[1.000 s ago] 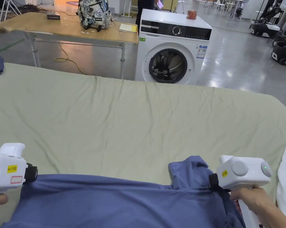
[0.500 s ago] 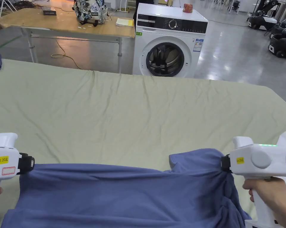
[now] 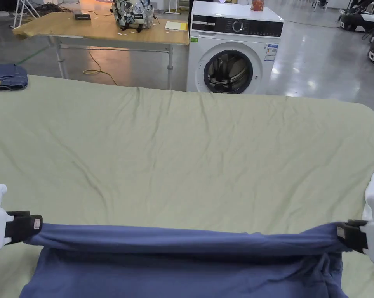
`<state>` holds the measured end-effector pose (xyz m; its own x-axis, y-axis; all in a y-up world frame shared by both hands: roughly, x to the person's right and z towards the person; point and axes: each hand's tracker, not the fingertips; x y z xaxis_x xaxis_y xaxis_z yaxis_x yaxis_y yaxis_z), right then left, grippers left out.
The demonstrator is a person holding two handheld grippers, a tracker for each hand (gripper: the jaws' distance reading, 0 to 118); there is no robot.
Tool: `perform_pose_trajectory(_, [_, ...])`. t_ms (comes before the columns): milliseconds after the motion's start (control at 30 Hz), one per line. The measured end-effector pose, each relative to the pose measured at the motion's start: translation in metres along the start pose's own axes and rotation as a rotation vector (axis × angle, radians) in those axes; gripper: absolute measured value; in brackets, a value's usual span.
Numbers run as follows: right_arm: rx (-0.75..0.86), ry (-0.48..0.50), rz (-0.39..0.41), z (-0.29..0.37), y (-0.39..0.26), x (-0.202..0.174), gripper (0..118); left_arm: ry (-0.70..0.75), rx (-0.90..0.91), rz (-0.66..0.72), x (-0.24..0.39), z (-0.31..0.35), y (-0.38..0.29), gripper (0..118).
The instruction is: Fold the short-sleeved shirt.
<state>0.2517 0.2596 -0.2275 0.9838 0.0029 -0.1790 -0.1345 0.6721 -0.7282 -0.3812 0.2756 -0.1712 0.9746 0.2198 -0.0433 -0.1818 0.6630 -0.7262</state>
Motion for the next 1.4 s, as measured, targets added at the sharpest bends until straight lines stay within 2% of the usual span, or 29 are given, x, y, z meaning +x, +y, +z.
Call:
perform_pose_trajectory(200, [-0.114,-0.005,0.008,0.011,-0.056,0.001,0,0.010,-0.073,-0.004,-0.004,0.006,-0.051,0])
perform_pose_trajectory(433, [-0.303,-0.024,-0.017,-0.025,-0.102,0.008,0,0.038,-0.212,0.000,-0.007,-0.024,-0.091,0])
perform_pose_trajectory(833, [-0.330,-0.091,0.003,-0.068,-0.119,0.002,1,0.124,-0.256,-0.061,0.022,-0.042,-0.103,0])
perform_pose_trajectory(867, [-0.328,-0.098,0.005,-0.064,-0.115,0.001,7,0.126,-0.249,-0.064,0.024,-0.039,-0.102,0])
perform_pose_trajectory(900, [-0.324,-0.103,0.006,-0.059,-0.113,0.001,19,0.125,-0.234,-0.066,0.025,-0.034,-0.100,0])
perform_pose_trajectory(967, [-0.283,-0.166,0.019,-0.046,-0.103,-0.002,31,0.130,-0.174,-0.065,0.031,-0.021,-0.095,1])
perform_pose_trajectory(1000, [-0.268,-0.200,0.032,-0.042,-0.098,-0.004,46,0.132,-0.136,-0.076,0.035,-0.016,-0.093,3])
perform_pose_trajectory(1033, [-0.240,-0.238,0.040,-0.035,-0.093,-0.005,67,0.137,-0.103,-0.073,0.038,-0.010,-0.089,8])
perform_pose_trajectory(1067, [-0.199,-0.257,0.040,-0.030,-0.086,-0.006,79,0.153,-0.072,-0.075,0.042,-0.005,-0.083,21])
perform_pose_trajectory(1167, [-0.059,-0.257,0.035,-0.022,-0.068,-0.016,79,0.158,0.031,-0.092,0.054,0.003,-0.069,53])
perform_pose_trajectory(1300, [0.193,-0.280,-0.015,-0.013,-0.046,-0.038,79,0.150,0.164,-0.105,0.073,0.006,-0.051,56])
perform_pose_trajectory(1400, [0.420,-0.243,-0.026,-0.008,-0.036,-0.060,78,0.172,0.320,-0.148,0.096,0.011,-0.047,56])
